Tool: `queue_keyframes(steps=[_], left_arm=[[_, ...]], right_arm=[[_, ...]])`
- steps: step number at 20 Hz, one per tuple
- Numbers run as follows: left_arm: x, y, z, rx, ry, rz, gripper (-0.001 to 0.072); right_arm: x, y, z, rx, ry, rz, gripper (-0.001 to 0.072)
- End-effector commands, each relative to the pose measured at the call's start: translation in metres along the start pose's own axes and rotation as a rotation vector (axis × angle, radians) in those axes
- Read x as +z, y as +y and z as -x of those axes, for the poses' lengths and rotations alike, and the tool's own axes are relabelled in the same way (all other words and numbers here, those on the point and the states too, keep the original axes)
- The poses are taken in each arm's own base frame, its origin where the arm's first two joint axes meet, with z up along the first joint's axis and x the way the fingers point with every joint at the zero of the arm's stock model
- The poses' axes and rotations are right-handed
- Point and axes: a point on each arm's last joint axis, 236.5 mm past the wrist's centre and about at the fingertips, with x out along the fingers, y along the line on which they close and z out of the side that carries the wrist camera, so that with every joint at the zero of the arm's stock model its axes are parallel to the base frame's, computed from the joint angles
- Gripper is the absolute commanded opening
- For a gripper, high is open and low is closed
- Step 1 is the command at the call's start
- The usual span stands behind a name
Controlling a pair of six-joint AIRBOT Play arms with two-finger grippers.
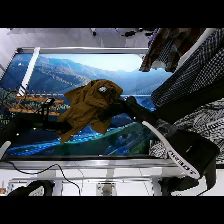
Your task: Fold the clothes and pants, and hang the long-sleeved shirts on hangers.
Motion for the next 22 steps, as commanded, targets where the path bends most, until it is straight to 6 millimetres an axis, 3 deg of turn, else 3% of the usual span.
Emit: queue_keyframes(steps=[1, 4, 6, 9, 12, 16, 19, 22], left_arm=[[0.006, 0.006, 0.041, 0.120, -0.064, -0.105, 0.0600], [0.009, 0.023, 0.090, 0.280, -0.153, -0.124, 0.0600], [0.013, 0.025, 0.113, 0.326, -0.218, -0.122, 0.0600], [0.012, 0.023, 0.125, 0.345, -0.243, -0.125, 0.0600], [0.005, 0.025, 0.116, 0.326, -0.204, -0.118, 0.0599], [-0.018, 0.026, 0.083, 0.245, -0.127, -0.050, 0.0600], [-0.033, 0.015, 0.055, 0.143, -0.087, -0.028, 0.0600], [-0.040, -0.001, 0.034, 0.054, -0.057, -0.053, 0.0602]], right_arm=[[0.018, 0.056, -0.008, 0.071, -0.069, 0.107, 0.0670], [0.049, 0.090, -0.010, 0.067, -0.206, 0.172, 0.0669], [0.059, 0.111, -0.014, 0.052, -0.268, 0.349, 0.0669], [0.048, 0.137, -0.030, 0.056, -0.259, 0.577, 0.0669], [0.037, 0.136, -0.050, 0.062, -0.233, 0.560, 0.0656], [0.050, 0.124, -0.061, 0.016, -0.294, 0.520, 0.0549], [0.060, 0.109, -0.060, -0.016, -0.332, 0.486, 0.0550], [0.057, 0.090, -0.063, -0.028, -0.308, 0.458, 0.0550]])
